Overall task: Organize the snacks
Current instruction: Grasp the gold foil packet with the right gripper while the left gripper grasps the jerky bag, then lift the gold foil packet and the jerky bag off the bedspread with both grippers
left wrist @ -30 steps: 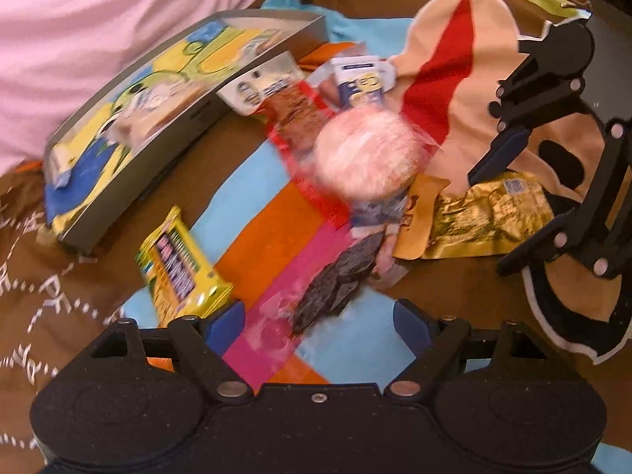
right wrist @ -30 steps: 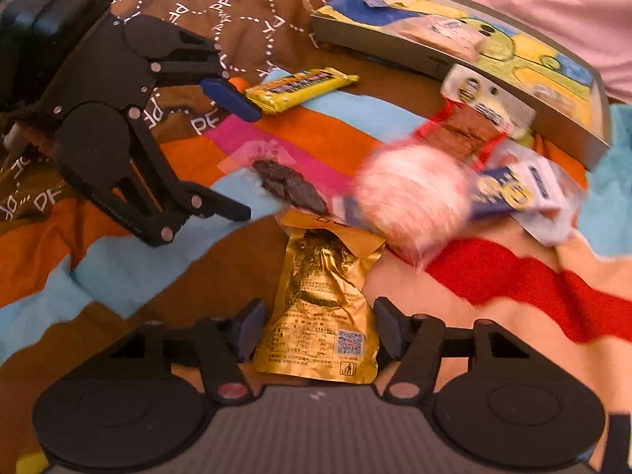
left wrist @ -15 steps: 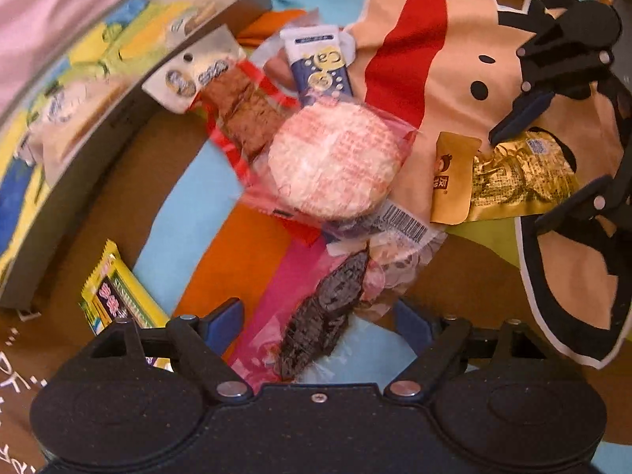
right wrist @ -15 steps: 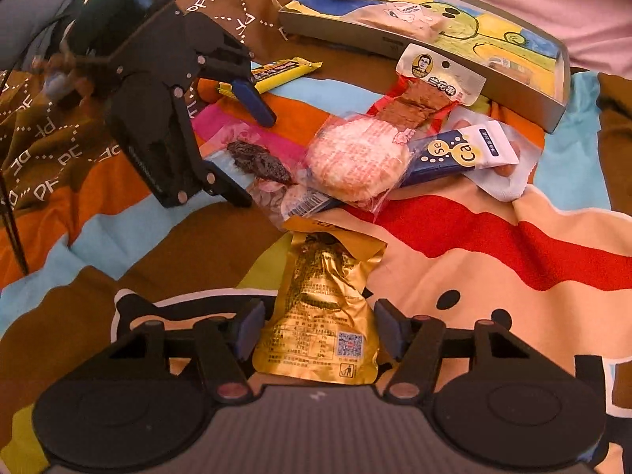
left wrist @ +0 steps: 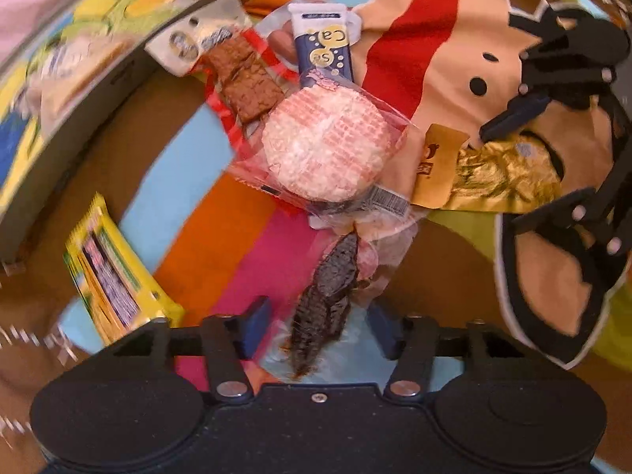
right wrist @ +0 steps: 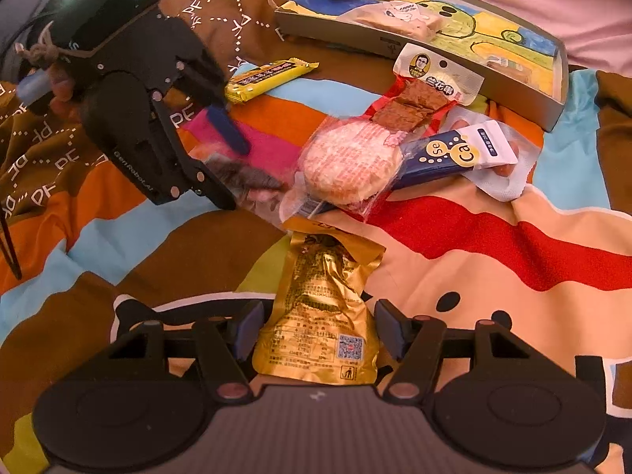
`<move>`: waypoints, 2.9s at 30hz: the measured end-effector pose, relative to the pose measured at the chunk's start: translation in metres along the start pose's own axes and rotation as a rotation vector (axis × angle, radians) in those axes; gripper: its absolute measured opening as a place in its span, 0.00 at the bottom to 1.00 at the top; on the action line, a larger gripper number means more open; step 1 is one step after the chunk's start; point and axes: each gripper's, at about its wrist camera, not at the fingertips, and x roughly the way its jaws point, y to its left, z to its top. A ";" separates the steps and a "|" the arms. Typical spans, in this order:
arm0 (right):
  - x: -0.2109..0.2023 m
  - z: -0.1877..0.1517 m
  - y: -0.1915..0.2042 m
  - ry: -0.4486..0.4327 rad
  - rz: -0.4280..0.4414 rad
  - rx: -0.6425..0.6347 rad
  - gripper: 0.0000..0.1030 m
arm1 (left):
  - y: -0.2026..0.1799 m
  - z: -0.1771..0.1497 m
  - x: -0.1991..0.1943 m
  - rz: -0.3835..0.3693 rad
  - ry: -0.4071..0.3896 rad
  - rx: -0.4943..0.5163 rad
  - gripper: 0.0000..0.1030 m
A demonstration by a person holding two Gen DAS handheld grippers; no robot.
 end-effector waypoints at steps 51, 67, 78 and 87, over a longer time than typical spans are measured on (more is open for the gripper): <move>0.018 0.007 0.000 0.077 -0.007 0.065 0.66 | -0.012 -0.023 -0.014 -0.154 0.062 -0.321 0.46; -0.003 -0.003 0.044 0.021 -0.152 -0.245 0.42 | -0.046 -0.032 -0.044 -0.013 -0.021 -0.443 0.44; -0.006 -0.001 0.039 -0.006 -0.155 -0.239 0.31 | -0.035 -0.038 -0.051 0.016 -0.079 -0.546 0.44; -0.008 -0.005 0.045 -0.041 -0.229 -0.317 0.24 | -0.031 -0.040 -0.057 0.036 -0.129 -0.584 0.44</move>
